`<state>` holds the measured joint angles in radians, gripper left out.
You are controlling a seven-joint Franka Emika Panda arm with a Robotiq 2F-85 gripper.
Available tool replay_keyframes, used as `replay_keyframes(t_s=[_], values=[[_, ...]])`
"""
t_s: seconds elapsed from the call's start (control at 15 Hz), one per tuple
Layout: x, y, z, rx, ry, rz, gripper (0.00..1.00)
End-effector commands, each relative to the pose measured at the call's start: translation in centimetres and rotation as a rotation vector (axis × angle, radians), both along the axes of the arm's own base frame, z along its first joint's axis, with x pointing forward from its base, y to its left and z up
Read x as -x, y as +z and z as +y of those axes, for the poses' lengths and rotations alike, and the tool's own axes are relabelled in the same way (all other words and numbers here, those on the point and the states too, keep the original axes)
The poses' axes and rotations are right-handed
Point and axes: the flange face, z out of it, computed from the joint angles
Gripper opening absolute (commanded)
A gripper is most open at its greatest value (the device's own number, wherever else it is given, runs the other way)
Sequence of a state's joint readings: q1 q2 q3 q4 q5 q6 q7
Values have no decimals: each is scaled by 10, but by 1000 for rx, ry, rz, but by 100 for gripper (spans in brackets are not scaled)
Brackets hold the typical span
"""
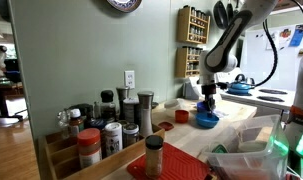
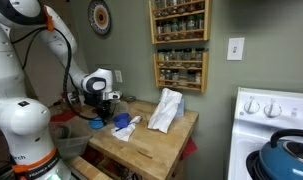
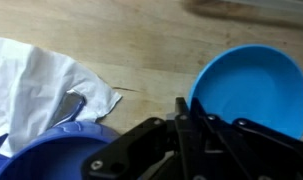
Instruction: Pour some water from the blue bowl into the orange bowl then pour some water from the orange bowl into the blue cup
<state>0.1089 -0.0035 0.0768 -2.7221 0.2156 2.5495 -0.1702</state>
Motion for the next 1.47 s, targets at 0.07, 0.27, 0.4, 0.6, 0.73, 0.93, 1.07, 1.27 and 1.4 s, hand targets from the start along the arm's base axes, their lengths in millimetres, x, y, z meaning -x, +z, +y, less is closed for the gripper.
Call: replay_keyframes(t_s=[0.07, 0.27, 0.4, 0.6, 0.73, 0.93, 1.07, 1.27, 1.4], values=[[2, 0, -5, -24, 9, -16, 1], [2, 5, -5, -16, 13, -5, 1], [1, 12, -5, -16, 15, 7, 1], [0, 25, -6, -22, 18, 35, 1], [-1, 32, -8, -20, 15, 62, 1], [-2, 39, -10, -37, 13, 101, 1], [-3, 44, -10, -37, -6, 128, 1], [-9, 55, -9, -20, -60, 150, 1], [-15, 64, -6, -10, -96, 146, 1]])
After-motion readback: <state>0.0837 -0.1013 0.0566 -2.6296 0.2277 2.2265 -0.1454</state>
